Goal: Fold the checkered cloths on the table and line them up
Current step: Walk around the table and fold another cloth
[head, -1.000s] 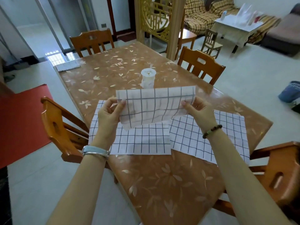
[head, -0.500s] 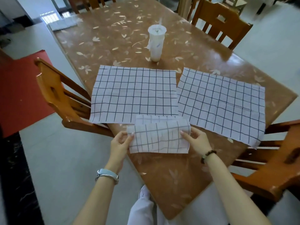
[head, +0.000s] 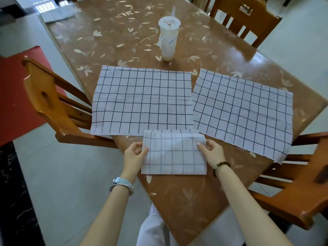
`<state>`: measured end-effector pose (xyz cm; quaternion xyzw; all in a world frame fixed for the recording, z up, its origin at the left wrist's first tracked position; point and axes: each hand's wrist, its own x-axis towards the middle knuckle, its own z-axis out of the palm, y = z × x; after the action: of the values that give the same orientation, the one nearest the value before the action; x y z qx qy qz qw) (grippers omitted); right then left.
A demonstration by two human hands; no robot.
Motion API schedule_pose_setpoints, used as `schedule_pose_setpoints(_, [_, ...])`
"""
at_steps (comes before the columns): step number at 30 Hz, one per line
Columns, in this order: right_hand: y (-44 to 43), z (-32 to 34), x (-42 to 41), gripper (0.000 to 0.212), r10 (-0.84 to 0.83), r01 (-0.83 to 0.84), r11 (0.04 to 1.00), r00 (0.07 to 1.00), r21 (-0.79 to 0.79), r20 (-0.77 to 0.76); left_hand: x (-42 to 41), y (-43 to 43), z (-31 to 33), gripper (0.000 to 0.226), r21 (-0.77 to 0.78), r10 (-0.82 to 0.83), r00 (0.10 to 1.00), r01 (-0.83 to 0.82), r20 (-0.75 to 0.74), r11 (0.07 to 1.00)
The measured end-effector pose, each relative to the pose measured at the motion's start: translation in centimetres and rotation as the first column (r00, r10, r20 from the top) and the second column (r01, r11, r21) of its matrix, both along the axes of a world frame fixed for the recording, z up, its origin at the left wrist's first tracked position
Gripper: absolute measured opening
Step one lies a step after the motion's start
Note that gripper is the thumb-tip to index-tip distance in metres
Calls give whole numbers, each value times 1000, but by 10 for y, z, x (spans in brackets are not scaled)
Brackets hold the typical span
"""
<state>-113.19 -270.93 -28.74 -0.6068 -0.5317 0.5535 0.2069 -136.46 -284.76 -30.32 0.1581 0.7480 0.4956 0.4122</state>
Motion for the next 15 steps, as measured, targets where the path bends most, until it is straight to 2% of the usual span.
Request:
schedule_pose_setpoints(6, [18, -16, -11, 11, -79, 85, 996, 988, -41, 129, -7, 10, -21, 12, -110, 16, 998, -24, -67, 994])
schedule_pose_setpoints(15, [27, -20, -19, 21, -104, 105, 994, 953, 9, 285, -5, 17, -20, 13, -230, 86, 968, -141, -234, 963])
